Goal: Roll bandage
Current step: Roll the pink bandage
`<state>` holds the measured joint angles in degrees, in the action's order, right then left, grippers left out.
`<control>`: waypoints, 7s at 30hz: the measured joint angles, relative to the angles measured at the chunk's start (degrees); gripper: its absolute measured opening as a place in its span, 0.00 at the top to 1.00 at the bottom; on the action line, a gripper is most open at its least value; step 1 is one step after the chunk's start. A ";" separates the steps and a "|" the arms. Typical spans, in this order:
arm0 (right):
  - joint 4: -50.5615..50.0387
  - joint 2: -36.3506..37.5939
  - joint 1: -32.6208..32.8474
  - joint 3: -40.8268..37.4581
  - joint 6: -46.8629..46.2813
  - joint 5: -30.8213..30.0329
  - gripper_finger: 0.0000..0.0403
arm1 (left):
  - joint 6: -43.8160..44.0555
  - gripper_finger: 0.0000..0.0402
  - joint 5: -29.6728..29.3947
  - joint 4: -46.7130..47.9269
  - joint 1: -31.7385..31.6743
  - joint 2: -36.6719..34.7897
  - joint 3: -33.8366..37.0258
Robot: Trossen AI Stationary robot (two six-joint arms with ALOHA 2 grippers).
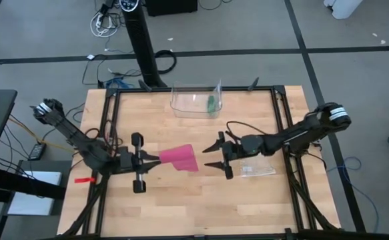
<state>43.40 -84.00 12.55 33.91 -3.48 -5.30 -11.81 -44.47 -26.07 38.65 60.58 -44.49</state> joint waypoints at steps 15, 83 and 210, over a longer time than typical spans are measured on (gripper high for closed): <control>8.09 -17.33 -2.93 11.45 -1.44 3.06 0.28 | -4.36 0.97 0.31 2.64 -1.15 -1.08 -4.03; -32.25 -1.21 1.58 41.30 5.97 -8.38 1.00 | 8.98 0.97 -7.96 4.62 -3.76 16.59 14.76; 17.78 -12.47 0.00 0.84 -6.91 -0.93 0.59 | -3.24 0.97 4.54 -6.96 -7.54 10.47 0.02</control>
<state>61.18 -96.46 12.55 34.74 -10.40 -6.23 -15.05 -39.93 -33.03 31.11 71.05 -44.47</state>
